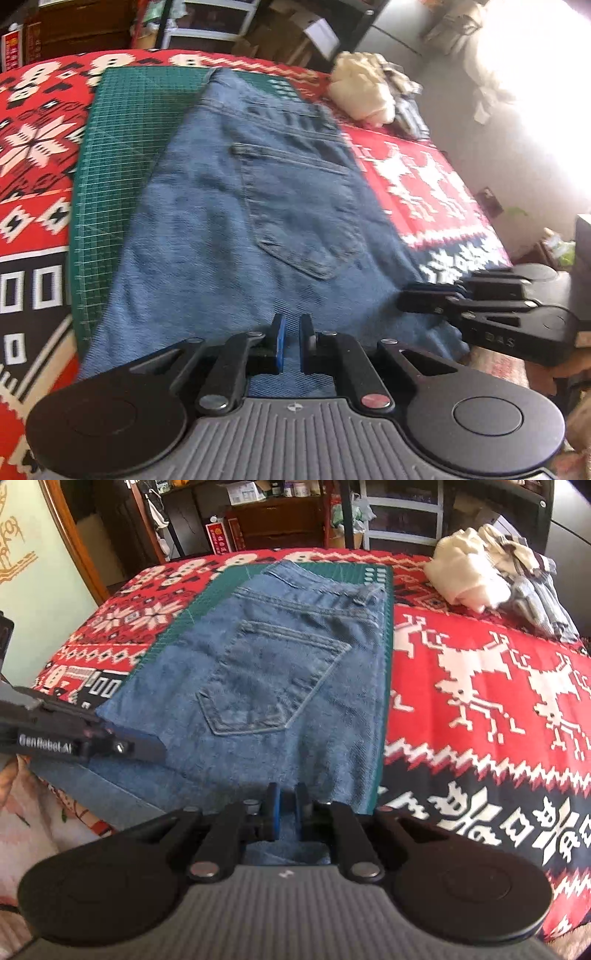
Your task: Fold clothes
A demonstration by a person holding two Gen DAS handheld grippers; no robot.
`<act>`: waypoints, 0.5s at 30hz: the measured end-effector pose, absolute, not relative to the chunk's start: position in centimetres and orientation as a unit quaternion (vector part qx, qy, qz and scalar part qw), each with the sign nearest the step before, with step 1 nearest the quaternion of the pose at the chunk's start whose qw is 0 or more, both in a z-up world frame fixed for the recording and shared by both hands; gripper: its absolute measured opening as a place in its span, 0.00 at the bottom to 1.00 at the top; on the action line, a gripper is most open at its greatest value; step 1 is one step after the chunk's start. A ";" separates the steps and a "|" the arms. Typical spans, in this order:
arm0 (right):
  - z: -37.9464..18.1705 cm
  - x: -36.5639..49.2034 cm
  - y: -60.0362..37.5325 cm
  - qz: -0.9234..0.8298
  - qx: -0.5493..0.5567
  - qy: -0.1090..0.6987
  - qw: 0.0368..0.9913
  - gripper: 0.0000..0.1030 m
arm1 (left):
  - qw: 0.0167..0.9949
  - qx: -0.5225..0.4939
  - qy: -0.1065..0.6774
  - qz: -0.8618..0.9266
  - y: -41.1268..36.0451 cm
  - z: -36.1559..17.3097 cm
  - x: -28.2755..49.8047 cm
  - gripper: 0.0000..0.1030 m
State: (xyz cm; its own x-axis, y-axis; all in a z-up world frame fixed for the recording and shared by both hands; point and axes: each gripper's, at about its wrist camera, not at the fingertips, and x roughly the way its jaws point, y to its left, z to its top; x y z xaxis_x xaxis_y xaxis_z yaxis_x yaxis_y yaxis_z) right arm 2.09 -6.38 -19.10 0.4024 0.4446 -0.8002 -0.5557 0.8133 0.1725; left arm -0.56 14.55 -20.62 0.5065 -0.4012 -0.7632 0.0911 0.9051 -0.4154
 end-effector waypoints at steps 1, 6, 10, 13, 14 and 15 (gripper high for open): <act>-18.9 2.1 -5.9 0.307 -0.060 0.451 0.836 0.12 | 0.853 -0.166 0.472 -0.152 14.3 -20.6 -0.5 0.05; -18.9 2.3 -3.0 0.326 -0.075 0.429 0.839 0.12 | 0.856 -0.142 0.471 -0.156 12.9 -21.0 0.0 0.05; -20.1 1.9 -2.7 0.324 -0.079 0.445 0.831 0.11 | 0.859 -0.122 0.471 -0.158 11.9 -21.3 0.4 0.05; -20.1 0.9 -3.5 0.325 -0.088 0.445 0.830 0.11 | 0.854 -0.135 0.477 -0.160 12.1 -21.3 -0.2 0.05; -20.1 0.7 -3.8 0.323 -0.089 0.449 0.829 0.11 | 0.852 -0.140 0.479 -0.160 12.2 -21.3 -0.4 0.05; -20.1 0.5 -4.1 0.322 -0.089 0.452 0.827 0.11 | 0.850 -0.145 0.480 -0.161 12.3 -21.4 -0.6 0.05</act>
